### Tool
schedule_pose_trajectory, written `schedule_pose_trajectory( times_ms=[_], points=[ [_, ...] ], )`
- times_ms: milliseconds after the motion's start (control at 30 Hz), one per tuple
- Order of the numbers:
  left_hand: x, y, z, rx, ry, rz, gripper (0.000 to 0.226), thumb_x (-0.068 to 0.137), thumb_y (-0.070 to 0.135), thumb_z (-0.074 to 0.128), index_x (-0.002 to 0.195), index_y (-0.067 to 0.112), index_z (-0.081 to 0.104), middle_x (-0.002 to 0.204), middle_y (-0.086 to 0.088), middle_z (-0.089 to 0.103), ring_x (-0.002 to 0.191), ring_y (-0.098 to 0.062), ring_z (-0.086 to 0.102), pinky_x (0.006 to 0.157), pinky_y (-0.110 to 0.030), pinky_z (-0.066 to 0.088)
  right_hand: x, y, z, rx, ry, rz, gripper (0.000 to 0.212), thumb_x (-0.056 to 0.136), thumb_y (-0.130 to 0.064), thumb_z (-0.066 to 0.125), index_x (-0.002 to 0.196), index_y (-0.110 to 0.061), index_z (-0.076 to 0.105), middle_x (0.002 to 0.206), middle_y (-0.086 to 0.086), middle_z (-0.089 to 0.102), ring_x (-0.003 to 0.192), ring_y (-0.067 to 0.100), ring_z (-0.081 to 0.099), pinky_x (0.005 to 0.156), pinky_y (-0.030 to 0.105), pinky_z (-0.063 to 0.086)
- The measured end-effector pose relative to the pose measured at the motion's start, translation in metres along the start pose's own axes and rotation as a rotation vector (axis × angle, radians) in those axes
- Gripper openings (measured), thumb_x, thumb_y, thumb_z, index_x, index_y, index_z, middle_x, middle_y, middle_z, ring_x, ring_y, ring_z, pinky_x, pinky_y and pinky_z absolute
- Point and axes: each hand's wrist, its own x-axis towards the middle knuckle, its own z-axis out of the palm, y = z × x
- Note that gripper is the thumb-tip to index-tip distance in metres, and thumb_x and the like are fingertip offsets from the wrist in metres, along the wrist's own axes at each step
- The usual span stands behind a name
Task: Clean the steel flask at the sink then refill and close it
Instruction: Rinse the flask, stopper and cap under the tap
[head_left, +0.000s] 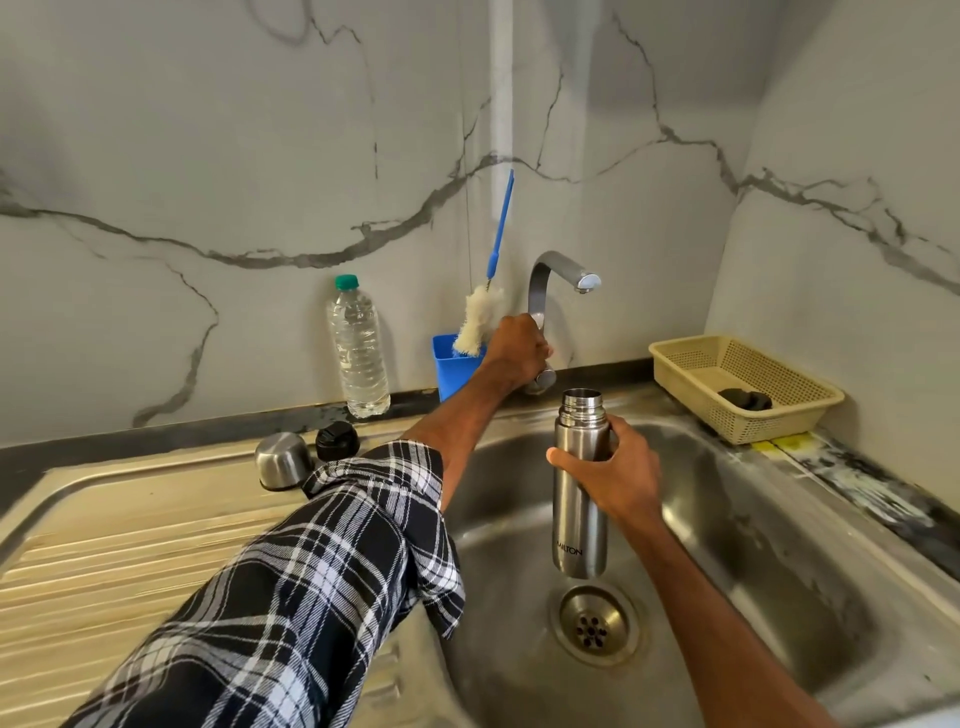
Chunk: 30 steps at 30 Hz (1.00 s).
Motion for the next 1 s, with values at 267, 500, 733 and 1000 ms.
schedule_pose_trajectory(
  times_ms=[267, 500, 733, 1000],
  points=[
    [-0.008, -0.003, -0.001, -0.136, 0.03, -0.031, 0.013, 0.092, 0.012, 0.074, 0.085, 0.001, 0.076, 0.082, -0.007, 0.074, 0.078, -0.014, 0.071, 0.083, -0.029, 0.061, -0.002, -0.003, 0.0, -0.006, -0.007, -0.008, 0.071, 0.063, -0.046, 0.09, 0.124, -0.023, 0.062, 0.111, -0.004, 0.07, 0.096, 0.014, 0.064, 0.084, 0.03, 0.049],
    [-0.013, -0.003, -0.003, -0.164, 0.054, -0.035, 0.014, 0.092, 0.014, 0.074, 0.084, 0.003, 0.076, 0.081, -0.006, 0.075, 0.077, -0.014, 0.072, 0.085, -0.029, 0.061, -0.002, -0.003, 0.0, -0.009, -0.008, -0.009, 0.069, 0.062, -0.048, 0.09, 0.122, -0.025, 0.063, 0.107, -0.006, 0.071, 0.094, 0.013, 0.064, 0.082, 0.029, 0.049],
    [-0.018, 0.002, -0.008, -0.134, 0.029, -0.058, 0.016, 0.094, 0.016, 0.071, 0.089, 0.002, 0.077, 0.084, -0.007, 0.075, 0.081, -0.016, 0.072, 0.089, -0.033, 0.06, -0.002, -0.001, 0.001, -0.019, -0.025, -0.008, 0.068, 0.064, -0.046, 0.09, 0.122, -0.023, 0.063, 0.109, -0.004, 0.07, 0.094, 0.012, 0.062, 0.08, 0.027, 0.044],
    [-0.06, 0.015, -0.036, -0.023, -0.132, -0.167, 0.018, 0.09, 0.022, 0.072, 0.089, 0.007, 0.063, 0.088, -0.004, 0.064, 0.085, -0.02, 0.061, 0.082, -0.038, 0.058, -0.002, -0.009, -0.005, 0.044, 0.063, -0.038, 0.069, 0.062, -0.043, 0.092, 0.122, -0.023, 0.062, 0.108, -0.007, 0.07, 0.096, 0.012, 0.065, 0.087, 0.031, 0.052]
  ],
)
